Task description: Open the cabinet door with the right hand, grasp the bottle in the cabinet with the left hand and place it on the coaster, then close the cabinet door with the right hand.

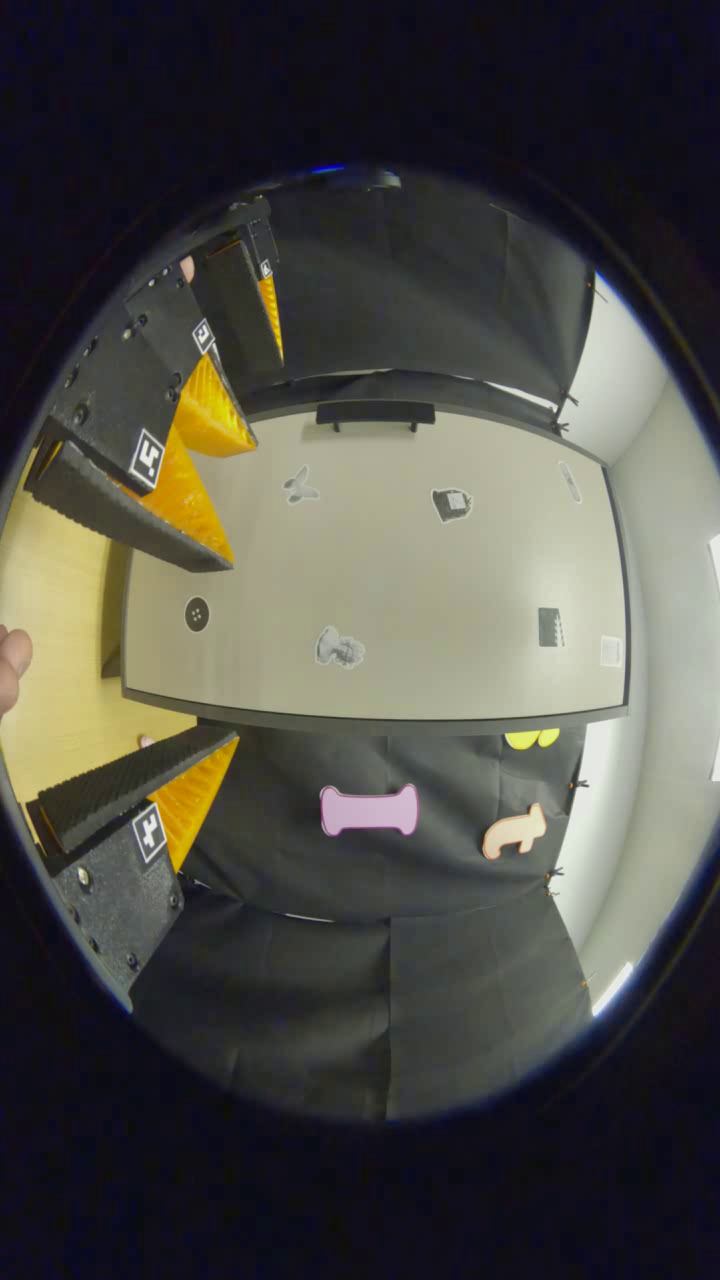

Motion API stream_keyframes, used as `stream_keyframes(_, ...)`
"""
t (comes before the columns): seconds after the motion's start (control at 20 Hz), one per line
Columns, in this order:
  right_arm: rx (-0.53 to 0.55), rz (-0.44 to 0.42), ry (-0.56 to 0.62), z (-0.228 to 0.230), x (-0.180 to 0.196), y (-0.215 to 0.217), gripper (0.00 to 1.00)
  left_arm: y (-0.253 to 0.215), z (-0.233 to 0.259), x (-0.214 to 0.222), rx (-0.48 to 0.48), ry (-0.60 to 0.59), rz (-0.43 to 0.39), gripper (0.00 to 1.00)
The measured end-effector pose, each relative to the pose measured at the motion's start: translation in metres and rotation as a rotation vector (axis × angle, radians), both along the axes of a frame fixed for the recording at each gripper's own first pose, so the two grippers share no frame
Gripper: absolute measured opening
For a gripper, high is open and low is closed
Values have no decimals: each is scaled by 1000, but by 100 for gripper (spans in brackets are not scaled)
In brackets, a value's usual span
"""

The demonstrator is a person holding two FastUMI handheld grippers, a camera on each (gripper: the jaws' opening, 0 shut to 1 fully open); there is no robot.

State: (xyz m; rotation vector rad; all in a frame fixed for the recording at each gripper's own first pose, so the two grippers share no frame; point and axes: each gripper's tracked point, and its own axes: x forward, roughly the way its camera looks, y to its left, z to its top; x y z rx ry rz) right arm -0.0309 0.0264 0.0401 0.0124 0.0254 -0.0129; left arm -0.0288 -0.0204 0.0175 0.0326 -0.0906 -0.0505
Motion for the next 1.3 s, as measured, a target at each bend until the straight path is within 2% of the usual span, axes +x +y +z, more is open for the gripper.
stream_keyframes(0.15,1,2,0,1,2,1,99,1,-1,2,-13,0,-2,95)
stream_keyframes(0.2,2,2,3,0,2,1,96,2,-2,1,-17,4,-2,94)
stream_keyframes(0.25,6,3,4,-1,2,2,99,2,-3,1,-20,9,-3,94)
stream_keyframes(0.5,31,24,24,-5,10,11,99,11,-5,-2,-17,16,12,95)
stream_keyframes(0.55,33,31,23,-4,8,14,96,12,-4,-3,-18,13,12,95)
stream_keyframes(0.6,32,36,20,-4,7,16,99,12,-5,-3,-20,16,11,95)
stream_keyframes(0.85,27,46,51,-15,6,20,99,16,-18,-4,-17,60,15,95)
stream_keyframes(0.95,30,44,61,-18,4,19,96,14,-20,-5,-17,71,14,95)
stream_keyframes(1.0,29,40,56,-16,4,17,99,13,-17,-4,-15,63,11,95)
stream_keyframes(1.2,29,23,41,-13,1,11,99,5,-12,-5,-16,41,-11,95)
stream_keyframes(1.25,28,18,45,-14,0,9,96,4,-14,-4,-14,47,-18,95)
stream_keyframes(1.3,28,13,48,-14,0,8,99,2,-15,-4,-13,50,-22,95)
